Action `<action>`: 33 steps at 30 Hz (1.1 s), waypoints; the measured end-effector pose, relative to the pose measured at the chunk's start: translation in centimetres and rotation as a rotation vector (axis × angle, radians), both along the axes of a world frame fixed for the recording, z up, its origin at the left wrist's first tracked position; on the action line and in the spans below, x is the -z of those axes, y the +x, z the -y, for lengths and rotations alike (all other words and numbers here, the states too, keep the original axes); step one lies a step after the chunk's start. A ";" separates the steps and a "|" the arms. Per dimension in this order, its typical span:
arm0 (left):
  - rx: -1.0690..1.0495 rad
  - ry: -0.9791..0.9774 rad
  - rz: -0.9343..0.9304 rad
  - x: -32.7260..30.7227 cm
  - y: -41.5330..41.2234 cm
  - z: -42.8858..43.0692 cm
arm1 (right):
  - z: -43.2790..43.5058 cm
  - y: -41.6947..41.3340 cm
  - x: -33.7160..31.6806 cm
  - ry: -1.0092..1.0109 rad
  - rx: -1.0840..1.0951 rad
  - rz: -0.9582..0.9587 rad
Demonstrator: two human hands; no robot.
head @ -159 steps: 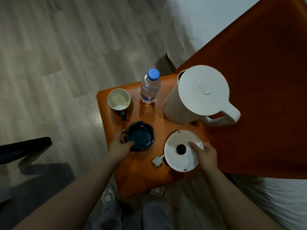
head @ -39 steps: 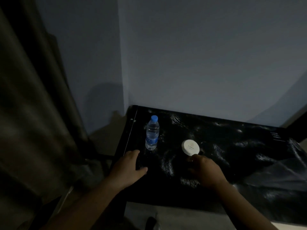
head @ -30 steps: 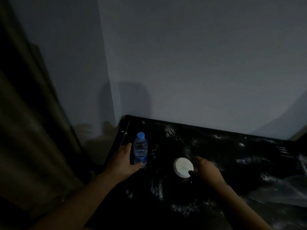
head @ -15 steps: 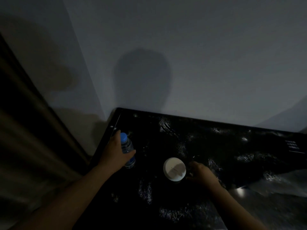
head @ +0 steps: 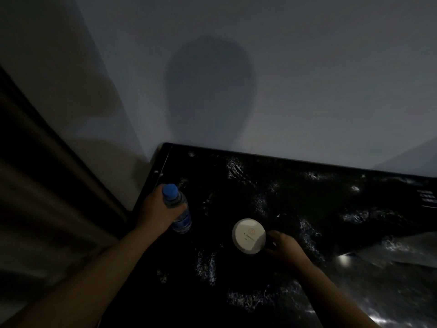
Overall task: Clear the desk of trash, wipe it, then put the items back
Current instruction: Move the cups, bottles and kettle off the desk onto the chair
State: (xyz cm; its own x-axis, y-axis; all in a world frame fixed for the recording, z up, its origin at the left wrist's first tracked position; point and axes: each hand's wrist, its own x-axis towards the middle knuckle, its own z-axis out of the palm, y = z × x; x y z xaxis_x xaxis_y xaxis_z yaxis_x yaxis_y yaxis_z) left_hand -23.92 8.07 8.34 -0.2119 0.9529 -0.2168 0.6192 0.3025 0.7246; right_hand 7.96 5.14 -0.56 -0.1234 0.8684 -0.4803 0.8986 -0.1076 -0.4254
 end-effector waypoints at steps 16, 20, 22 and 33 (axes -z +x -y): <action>0.010 0.002 0.019 0.4 -0.3 -1.2 | 0.9 -1.9 0.5 -0.171 0.515 -0.361; 0.036 -0.011 0.012 0.3 -0.2 -1.6 | 0.4 -2.2 0.8 -0.118 0.337 -0.138; 0.050 -0.013 0.014 0.3 -0.1 -1.7 | 0.4 -2.0 0.9 -0.105 0.340 -0.172; 0.038 -0.080 0.111 2.7 -0.4 -1.9 | 1.2 -2.0 2.4 -0.110 0.473 -0.372</action>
State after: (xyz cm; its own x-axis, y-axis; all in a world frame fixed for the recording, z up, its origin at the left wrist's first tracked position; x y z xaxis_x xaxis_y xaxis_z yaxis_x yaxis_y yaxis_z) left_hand -24.31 9.94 5.63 -0.1466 0.9385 -0.3127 0.5485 0.3402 0.7638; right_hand 5.93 3.96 -2.99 0.0871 0.8179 -0.5688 0.5355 -0.5199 -0.6655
